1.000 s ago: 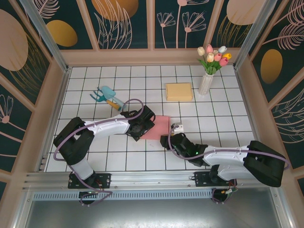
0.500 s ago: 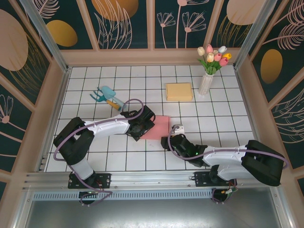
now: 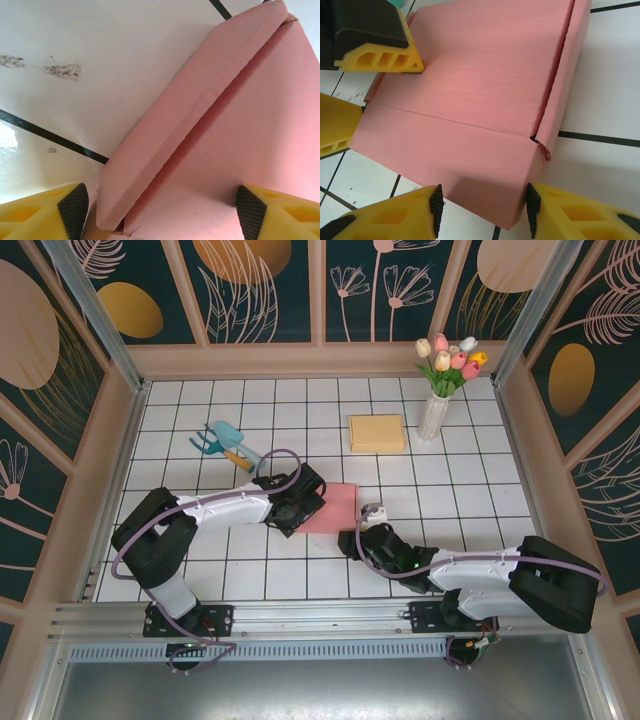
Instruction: Fold the paper box
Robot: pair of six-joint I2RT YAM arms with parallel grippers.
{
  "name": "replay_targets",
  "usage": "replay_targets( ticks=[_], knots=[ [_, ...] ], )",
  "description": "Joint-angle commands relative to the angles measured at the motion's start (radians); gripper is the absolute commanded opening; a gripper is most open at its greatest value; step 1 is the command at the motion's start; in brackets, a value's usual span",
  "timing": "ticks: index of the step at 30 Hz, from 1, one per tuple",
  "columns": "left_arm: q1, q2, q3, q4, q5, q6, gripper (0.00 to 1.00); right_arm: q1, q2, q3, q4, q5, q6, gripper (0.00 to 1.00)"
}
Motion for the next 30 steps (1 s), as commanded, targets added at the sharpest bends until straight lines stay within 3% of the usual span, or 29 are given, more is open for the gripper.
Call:
replay_targets(
  ticks=[1, 30],
  knots=[
    [0.011, 0.027, -0.041, -0.079, -0.013, -0.013, 0.79, 0.009, -0.024, -0.012, 0.057, -0.032, 0.002, 0.5],
    [0.016, 0.026, -0.06, -0.074, -0.016, -0.013, 0.78, 0.008, 0.083, -0.075, 0.201, 0.007, -0.085, 0.44]
  ],
)
